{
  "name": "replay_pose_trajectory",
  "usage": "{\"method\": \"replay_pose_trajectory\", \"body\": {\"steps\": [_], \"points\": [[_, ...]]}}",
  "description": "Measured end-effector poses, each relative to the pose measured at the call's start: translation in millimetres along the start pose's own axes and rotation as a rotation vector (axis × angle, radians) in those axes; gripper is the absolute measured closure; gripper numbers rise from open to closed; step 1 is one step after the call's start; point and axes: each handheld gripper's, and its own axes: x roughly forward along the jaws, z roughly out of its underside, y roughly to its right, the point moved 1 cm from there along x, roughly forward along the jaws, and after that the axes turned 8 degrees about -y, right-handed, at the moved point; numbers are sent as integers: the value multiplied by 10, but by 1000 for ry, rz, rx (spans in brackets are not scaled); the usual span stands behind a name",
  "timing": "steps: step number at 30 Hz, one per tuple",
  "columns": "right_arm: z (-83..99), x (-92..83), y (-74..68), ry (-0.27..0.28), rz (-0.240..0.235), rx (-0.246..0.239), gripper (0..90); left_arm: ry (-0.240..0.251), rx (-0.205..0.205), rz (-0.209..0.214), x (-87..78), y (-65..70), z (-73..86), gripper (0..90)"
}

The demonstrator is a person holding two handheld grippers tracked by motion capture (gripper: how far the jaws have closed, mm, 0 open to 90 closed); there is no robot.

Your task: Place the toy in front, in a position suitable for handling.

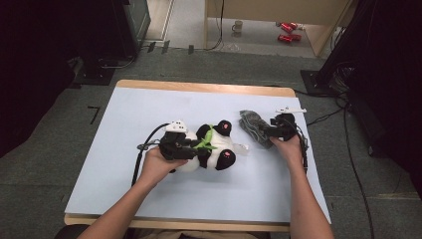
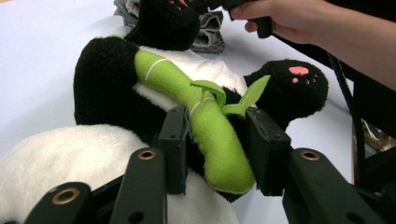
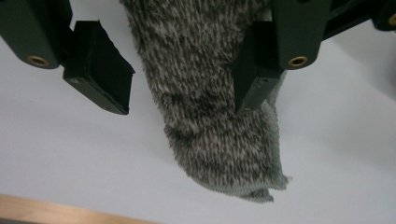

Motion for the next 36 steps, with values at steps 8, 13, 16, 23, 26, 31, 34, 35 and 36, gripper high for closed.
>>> {"method": "replay_pose_trajectory", "body": {"steps": [8,13,16,23,26,31,34,35,36], "points": [[48,134,12,-72,-3,-2,381,65,22,6,-138,9,-28,479],[61,165,2,-94,-40,7,512,63,34,-29,-232,5,-19,412],[59,157,-16,-103,-48,2,623,66,57,-67,-302,-2,-11,398],[4,64,-81,-135,-33,75,784,60,72,-82,-456,-105,62,368],[-28,-12,-96,-129,-41,106,790,54,93,-108,-526,-149,112,361],[-120,-215,-149,-112,-61,139,792,75,72,-105,-629,-247,216,360],[-195,-417,-239,-69,-81,130,793,70,71,-108,-657,-288,287,360],[-195,-417,-239,-69,-81,130,793,67,74,-109,-663,-298,308,360],[-232,-498,-290,-54,-82,112,792,69,75,-108,-670,-307,329,360]]}}
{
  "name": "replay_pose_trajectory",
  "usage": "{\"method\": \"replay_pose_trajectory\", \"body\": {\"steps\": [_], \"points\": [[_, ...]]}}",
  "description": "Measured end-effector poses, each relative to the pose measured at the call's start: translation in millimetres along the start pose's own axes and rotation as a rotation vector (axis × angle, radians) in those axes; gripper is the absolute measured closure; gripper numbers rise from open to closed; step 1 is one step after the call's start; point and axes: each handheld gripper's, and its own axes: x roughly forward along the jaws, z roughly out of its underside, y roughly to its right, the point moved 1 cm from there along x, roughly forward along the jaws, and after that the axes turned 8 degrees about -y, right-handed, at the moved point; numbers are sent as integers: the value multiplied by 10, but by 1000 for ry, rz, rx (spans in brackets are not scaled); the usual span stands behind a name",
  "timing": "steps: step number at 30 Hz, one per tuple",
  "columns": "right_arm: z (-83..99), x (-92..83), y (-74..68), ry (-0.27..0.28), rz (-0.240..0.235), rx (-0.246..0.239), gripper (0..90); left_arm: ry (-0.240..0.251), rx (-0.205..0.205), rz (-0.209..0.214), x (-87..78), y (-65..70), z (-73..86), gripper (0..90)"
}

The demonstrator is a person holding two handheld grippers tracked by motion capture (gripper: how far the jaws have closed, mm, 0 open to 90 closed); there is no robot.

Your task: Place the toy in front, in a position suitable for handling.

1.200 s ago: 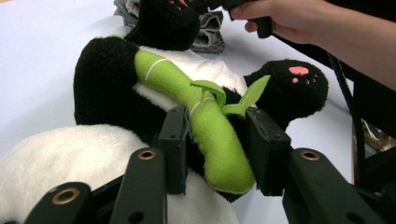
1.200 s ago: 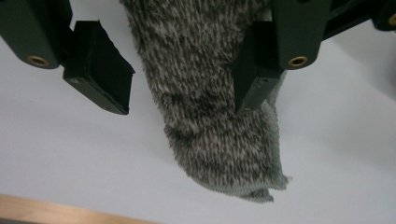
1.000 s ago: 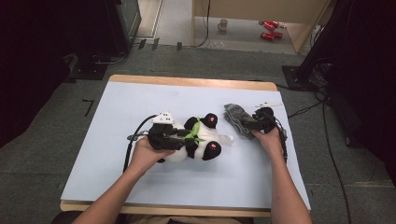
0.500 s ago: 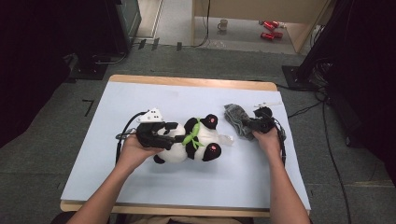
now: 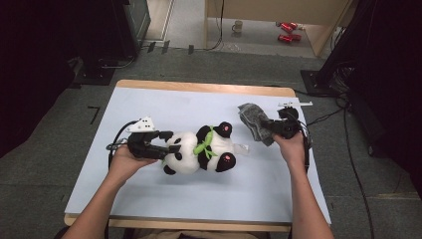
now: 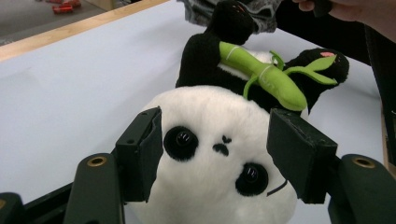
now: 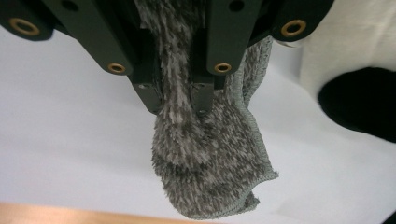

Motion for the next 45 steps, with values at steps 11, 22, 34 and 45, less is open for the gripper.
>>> {"method": "replay_pose_trajectory", "body": {"steps": [11,22,34,45], "points": [[-170,-273,-323,33,-48,-48,792,-9,-2,-4,-33,-115,226,339],[-358,-500,-979,87,-167,-160,790,-25,-13,-1,76,-157,353,330],[-364,-310,-1492,43,-251,-261,790,-37,-23,50,152,-159,396,482],[-417,-125,-1885,26,-339,-311,790,-39,-10,13,111,-30,237,736]]}}
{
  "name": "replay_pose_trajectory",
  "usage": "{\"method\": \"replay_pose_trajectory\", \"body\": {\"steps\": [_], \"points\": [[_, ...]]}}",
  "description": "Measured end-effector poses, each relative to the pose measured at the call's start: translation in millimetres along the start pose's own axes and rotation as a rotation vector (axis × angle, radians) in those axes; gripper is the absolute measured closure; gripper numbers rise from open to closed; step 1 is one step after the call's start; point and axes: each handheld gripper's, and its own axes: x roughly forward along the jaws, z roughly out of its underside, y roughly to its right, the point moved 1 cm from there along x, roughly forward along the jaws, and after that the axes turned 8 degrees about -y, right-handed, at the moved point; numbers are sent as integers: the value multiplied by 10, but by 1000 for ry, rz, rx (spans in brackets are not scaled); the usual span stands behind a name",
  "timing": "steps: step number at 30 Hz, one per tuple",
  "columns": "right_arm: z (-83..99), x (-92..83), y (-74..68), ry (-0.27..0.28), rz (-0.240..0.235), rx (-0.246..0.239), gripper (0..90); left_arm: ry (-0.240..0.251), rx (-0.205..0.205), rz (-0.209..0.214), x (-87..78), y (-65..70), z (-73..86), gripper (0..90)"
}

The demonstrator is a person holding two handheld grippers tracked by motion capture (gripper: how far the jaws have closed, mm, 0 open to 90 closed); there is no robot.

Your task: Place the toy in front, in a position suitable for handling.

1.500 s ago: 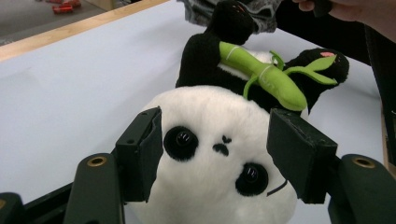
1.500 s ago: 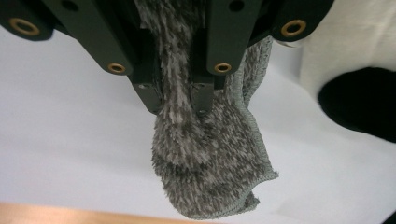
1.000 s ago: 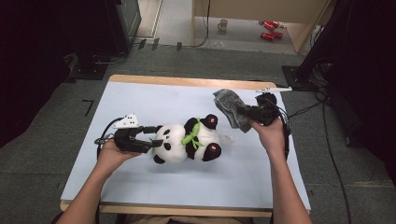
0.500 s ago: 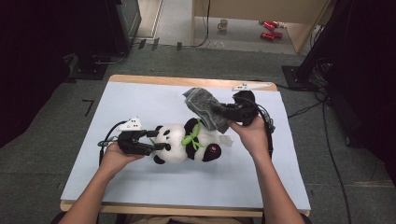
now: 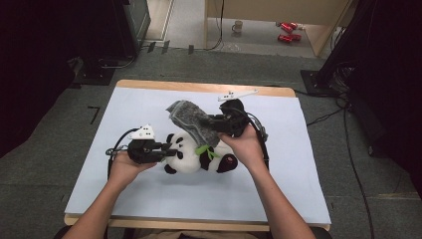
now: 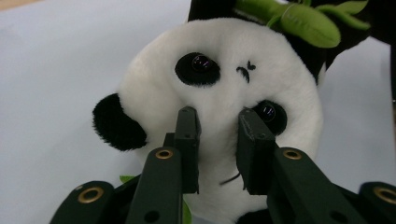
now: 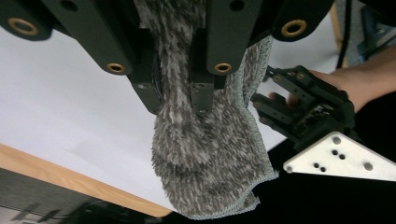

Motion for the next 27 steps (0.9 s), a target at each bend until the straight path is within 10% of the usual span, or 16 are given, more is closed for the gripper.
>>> {"method": "replay_pose_trajectory", "body": {"steps": [10,16,27], "points": [[-2,346,-144,-57,-83,3,790,63,12,-25,23,84,-21,725],[62,683,-111,-176,16,-43,797,22,-5,-49,60,55,21,682],[19,773,41,-226,18,-31,796,-20,-125,-2,54,3,241,447]]}}
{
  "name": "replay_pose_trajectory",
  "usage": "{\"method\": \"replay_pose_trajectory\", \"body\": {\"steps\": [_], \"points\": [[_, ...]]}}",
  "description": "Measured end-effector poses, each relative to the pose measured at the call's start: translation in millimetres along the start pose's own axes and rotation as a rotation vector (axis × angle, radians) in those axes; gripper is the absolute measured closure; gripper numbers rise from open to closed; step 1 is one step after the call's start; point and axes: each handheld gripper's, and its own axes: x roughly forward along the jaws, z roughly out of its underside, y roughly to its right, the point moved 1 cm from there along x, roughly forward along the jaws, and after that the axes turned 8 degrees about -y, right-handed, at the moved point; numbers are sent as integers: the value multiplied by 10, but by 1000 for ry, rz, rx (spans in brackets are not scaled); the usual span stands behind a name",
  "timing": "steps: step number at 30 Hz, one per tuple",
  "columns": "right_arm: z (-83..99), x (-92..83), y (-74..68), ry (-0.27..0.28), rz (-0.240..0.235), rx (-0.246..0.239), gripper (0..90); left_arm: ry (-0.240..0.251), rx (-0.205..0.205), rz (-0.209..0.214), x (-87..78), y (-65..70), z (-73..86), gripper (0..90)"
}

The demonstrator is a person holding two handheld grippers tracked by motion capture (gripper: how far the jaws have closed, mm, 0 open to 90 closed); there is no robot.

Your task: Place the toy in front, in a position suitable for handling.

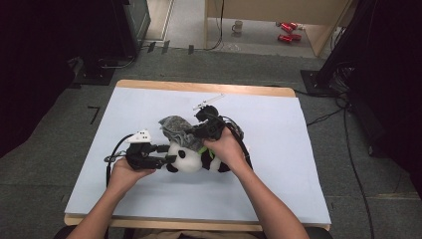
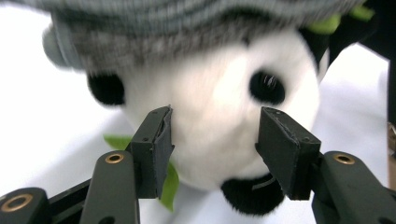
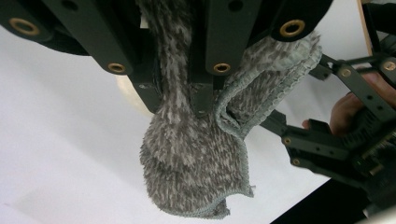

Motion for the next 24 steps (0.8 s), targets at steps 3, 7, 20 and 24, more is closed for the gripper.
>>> {"method": "replay_pose_trajectory", "body": {"steps": [3,7,20,24], "points": [[-20,18,14,-13,9,-9,795,13,-14,9,48,-23,9,476],[-42,13,43,-29,36,-8,795,21,-9,2,74,-26,26,580],[-69,-16,307,-88,148,24,800,25,-36,4,67,-32,5,707],[-140,-66,296,-66,142,45,804,15,-22,11,63,-41,14,709]]}}
